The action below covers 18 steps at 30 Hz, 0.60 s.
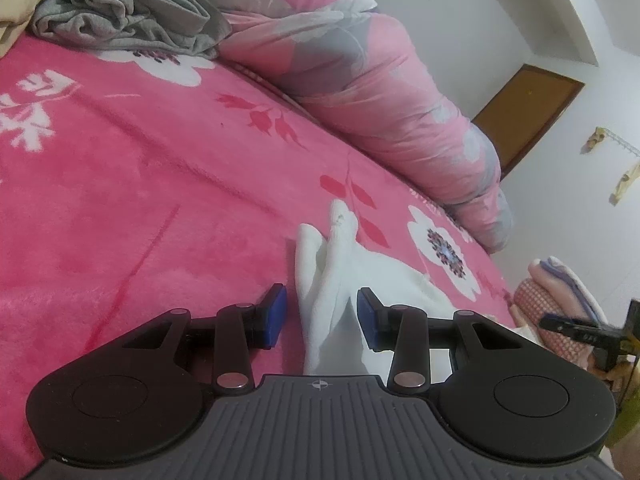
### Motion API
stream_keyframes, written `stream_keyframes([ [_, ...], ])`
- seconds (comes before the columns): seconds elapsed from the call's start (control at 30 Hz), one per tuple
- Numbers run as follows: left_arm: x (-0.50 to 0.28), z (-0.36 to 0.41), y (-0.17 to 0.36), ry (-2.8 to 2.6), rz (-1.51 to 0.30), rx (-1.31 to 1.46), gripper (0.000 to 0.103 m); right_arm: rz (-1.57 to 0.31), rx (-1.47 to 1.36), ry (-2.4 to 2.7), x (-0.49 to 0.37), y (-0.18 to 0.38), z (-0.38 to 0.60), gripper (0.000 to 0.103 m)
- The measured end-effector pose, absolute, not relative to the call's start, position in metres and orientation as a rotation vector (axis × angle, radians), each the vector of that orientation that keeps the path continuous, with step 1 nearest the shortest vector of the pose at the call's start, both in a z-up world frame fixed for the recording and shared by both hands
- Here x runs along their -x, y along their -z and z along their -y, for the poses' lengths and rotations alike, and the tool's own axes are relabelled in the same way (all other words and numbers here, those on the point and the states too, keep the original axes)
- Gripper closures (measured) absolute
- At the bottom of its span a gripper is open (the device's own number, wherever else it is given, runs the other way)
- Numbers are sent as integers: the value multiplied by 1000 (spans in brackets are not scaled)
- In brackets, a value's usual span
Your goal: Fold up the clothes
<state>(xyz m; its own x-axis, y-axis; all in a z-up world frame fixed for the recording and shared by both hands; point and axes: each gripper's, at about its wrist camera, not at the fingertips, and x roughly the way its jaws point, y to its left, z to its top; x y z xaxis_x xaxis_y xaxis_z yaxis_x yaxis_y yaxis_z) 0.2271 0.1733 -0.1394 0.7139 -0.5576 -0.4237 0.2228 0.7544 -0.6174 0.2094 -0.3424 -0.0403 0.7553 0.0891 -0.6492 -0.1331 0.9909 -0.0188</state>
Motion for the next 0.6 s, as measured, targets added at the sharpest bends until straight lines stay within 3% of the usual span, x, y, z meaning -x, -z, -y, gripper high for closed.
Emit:
stream_keyframes([
  [0.2,-226,-174,140,458,-634,569,64,-760,-229,-92,-214,66,390,52],
  [0.27,-227,-174,141,457,-634,570,64,-746,-261,-120,-215,69,389,64],
  [0.3,-227,-174,141,457,-634,571,65,-736,-252,-127,-216,69,386,86],
  [0.33,-227,-174,141,456,-634,572,65,-723,-232,-121,-215,67,382,100],
  [0.6,-228,-174,142,455,-635,575,66,-478,-345,-53,-195,59,407,101],
])
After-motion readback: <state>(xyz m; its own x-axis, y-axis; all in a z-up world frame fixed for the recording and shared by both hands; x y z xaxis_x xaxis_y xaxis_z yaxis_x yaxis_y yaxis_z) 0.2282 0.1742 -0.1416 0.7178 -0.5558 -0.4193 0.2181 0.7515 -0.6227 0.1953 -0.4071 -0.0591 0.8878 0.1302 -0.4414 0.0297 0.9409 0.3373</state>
